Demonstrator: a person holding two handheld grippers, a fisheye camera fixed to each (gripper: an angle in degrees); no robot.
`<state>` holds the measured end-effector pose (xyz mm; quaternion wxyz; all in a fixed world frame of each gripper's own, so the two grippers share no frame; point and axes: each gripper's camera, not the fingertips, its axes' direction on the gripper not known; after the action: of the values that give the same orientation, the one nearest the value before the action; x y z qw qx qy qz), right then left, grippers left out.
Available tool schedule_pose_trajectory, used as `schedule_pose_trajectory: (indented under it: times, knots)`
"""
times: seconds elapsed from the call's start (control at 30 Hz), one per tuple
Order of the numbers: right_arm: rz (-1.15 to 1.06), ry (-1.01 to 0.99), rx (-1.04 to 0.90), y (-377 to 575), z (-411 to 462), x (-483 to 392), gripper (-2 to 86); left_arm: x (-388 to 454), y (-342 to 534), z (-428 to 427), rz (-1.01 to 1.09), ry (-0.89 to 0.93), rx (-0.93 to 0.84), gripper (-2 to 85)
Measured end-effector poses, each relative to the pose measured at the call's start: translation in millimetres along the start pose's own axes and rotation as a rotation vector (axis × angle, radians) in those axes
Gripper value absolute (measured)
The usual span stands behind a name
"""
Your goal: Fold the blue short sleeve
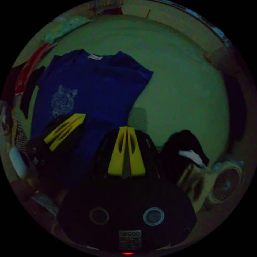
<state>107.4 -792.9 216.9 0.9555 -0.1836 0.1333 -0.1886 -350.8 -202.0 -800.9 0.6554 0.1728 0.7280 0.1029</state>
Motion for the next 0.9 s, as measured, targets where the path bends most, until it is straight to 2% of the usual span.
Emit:
schedule_pose_trajectory:
  times: [0.13, 0.2, 0.27, 0.37, 0.47, 0.57, 0.63, 0.8, 0.9]
  knots:
    - [-0.050, -0.126, 0.220, -17.8, -43.4, -21.4, -1.2, -27.4, 12.6, -2.7, -0.007, 0.001, -0.012, -0.6]
    - [-0.037, -0.120, 0.133, -37.8, -40.9, -31.1, -1.2, -40.1, 19.0, -5.2, -0.011, -0.016, -0.014, -0.6]
    - [-0.051, -0.028, -0.030, -60.5, -26.4, -47.7, -1.3, -57.2, 26.0, -8.3, -0.033, -0.021, -0.017, -0.6]
    - [0.009, 0.000, -0.024, -72.2, -49.8, -59.9, -1.3, -95.6, 38.6, -14.2, -0.104, -0.008, -0.032, -0.6]
    - [0.016, 0.143, 0.111, -80.3, -83.0, -84.1, -1.3, -139.7, 54.4, -19.6, -0.169, -0.009, -0.042, -0.6]
    - [0.074, 0.068, 0.275, -107.9, -105.7, -104.1, -1.2, -181.9, 71.0, -19.3, -0.221, -0.001, -0.071, -0.7]
    - [0.120, 0.033, 0.314, -130.3, -106.4, -116.9, -1.2, -213.2, 84.3, -18.5, -0.236, -0.003, -0.103, -0.7]
    - [0.234, 0.006, 0.274, -181.7, -89.9, -147.9, -1.2, -277.8, 112.6, -21.7, -0.260, 0.014, -0.123, -0.6]
    - [0.355, -0.017, 0.384, -192.9, -113.1, -156.9, -1.1, -323.1, 132.1, -27.4, -0.286, 0.018, -0.134, -0.5]
